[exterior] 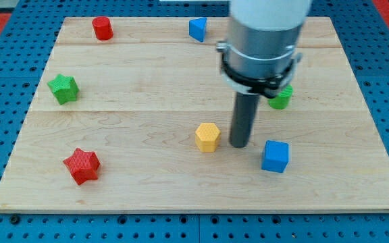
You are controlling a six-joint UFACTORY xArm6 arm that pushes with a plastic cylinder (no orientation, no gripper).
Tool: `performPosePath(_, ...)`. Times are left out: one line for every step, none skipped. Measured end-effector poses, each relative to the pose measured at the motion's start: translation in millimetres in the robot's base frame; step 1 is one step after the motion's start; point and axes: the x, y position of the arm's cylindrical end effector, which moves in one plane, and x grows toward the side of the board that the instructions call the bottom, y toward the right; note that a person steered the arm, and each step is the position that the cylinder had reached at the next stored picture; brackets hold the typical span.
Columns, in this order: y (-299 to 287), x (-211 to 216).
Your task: Adjust the yellow hexagonred star and blue cube to form a horizontal line
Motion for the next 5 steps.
performPosePath(-20, -20)
performPosePath(-68, 4)
performPosePath(-73, 23)
performPosePath(-75, 70)
performPosePath(-135, 66)
